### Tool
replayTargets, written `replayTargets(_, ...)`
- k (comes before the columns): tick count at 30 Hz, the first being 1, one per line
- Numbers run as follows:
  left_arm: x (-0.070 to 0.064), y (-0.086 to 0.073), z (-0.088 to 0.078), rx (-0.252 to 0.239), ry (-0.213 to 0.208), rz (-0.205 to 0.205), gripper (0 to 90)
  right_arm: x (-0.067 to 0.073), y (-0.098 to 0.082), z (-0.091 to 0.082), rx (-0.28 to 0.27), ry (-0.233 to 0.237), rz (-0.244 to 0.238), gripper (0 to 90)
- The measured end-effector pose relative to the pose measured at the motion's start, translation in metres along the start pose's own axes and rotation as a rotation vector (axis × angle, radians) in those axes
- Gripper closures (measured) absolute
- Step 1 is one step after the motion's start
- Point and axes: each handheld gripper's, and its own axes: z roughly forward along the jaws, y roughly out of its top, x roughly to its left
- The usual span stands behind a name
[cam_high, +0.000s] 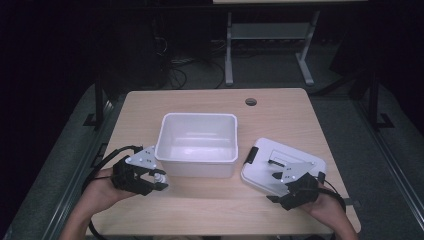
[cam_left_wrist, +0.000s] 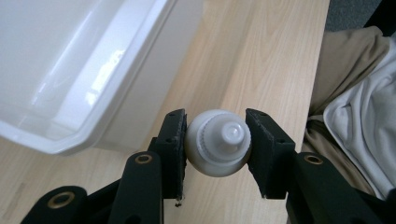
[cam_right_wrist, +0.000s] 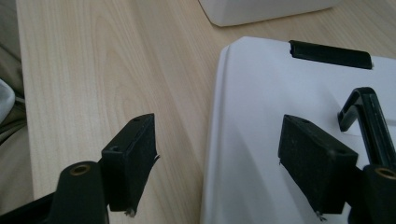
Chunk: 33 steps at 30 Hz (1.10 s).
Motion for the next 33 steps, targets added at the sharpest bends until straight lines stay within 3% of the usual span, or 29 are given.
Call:
replayTargets(11,0.013,0.008,-0.018,-0.022,0.015,-0.034,59.7,0.001,0.001,0.001,0.005,0.007,0.008,26.6)
replayTargets(33,0.042,0.039,-0.032,-0.007,0.065,-0.034,59.7,0.002,-0.003,-0.006,-0.003,-0.01,0.009,25.9)
